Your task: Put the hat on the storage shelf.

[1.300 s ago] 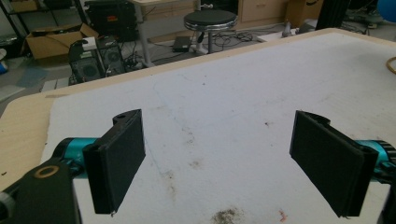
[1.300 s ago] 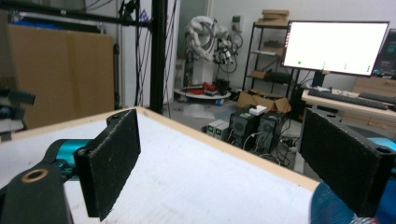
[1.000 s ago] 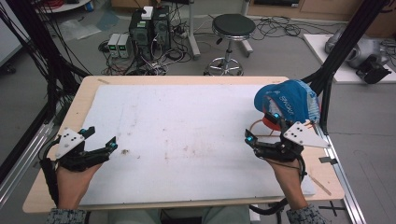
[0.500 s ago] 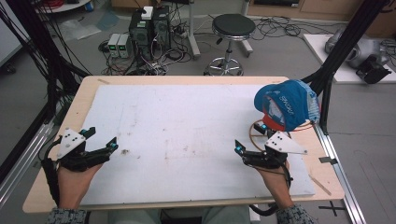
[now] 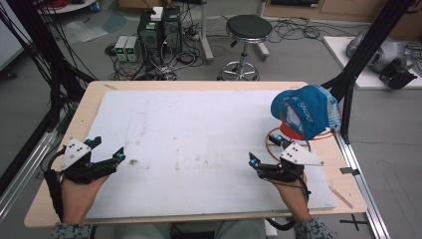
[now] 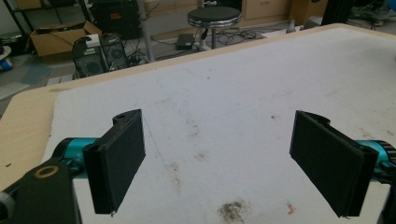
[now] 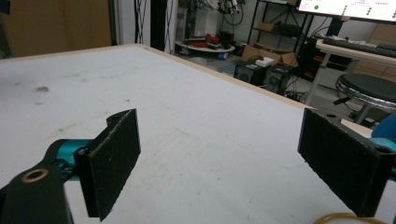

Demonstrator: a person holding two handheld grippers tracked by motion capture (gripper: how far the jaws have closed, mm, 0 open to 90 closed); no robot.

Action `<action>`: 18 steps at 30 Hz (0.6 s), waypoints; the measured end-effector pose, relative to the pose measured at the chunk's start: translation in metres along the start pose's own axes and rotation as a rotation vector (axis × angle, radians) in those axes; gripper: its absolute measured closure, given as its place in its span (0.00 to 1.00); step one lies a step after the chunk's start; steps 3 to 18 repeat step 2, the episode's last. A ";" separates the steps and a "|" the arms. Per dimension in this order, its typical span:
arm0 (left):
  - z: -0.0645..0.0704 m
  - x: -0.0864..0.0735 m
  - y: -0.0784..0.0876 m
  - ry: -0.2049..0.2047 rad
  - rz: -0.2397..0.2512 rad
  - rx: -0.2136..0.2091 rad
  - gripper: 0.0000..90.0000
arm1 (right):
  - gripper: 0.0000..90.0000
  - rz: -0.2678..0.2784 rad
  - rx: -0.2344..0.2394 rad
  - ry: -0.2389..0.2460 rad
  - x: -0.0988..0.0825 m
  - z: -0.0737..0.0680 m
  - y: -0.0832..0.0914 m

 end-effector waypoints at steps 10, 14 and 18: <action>-0.001 -0.001 0.000 0.003 -0.002 0.002 0.20 | 0.14 -0.006 -0.001 -0.001 -0.001 0.000 0.000; -0.001 -0.001 0.000 0.003 -0.002 0.002 0.20 | 0.14 -0.006 -0.001 -0.001 -0.001 0.000 0.000; -0.001 -0.001 0.000 0.003 -0.002 0.002 0.20 | 0.14 -0.006 -0.001 -0.001 -0.001 0.000 0.000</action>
Point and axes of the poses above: each handheld gripper's, and its own axes: y roughly backward along the jaws, x roughly out of its top, z roughly to its right, the point moved 1 cm from there along -y, roughly forward along the jaws, and after that the axes turned 1 degree about -x, right-handed, at the moved point
